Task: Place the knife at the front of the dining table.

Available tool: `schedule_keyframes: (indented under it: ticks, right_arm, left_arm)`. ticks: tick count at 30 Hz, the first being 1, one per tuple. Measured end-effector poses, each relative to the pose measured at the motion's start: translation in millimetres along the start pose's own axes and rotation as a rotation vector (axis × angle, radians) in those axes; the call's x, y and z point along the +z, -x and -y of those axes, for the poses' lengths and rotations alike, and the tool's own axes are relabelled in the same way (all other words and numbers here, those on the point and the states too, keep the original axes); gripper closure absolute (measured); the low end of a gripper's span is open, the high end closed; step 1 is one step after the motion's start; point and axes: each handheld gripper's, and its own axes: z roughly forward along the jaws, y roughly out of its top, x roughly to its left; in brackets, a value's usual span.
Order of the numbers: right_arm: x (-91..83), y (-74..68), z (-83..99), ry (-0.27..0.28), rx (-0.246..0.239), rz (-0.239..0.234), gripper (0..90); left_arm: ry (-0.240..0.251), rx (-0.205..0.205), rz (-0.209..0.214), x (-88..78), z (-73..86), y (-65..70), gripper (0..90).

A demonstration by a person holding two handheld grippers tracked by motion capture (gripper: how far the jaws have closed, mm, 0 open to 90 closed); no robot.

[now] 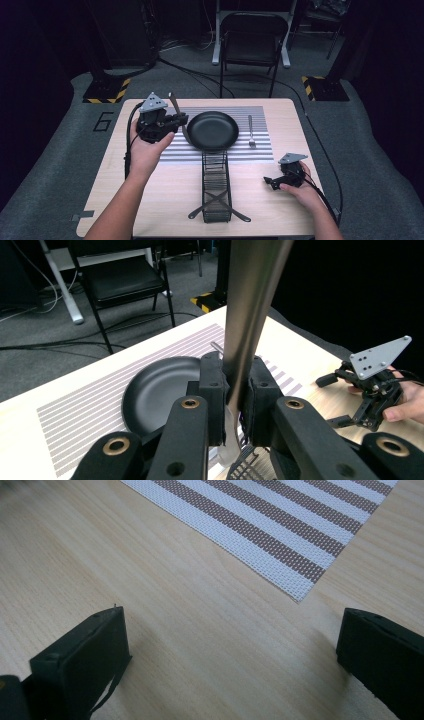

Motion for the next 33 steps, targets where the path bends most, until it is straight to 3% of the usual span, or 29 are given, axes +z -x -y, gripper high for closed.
schedule_keyframes:
  ticks: [12,33]
  right_arm:
    - [0.0,0.2,0.0,0.001,-0.003,0.001,0.0]
    - [0.0,0.1,0.0,0.000,-0.001,0.000,0.0]
  left_arm:
    - [-0.031,-0.043,-0.027,11.0,16.7,-17.9,81.5]
    - [-0.119,-0.093,-0.132,38.9,58.6,-52.0,82.1]
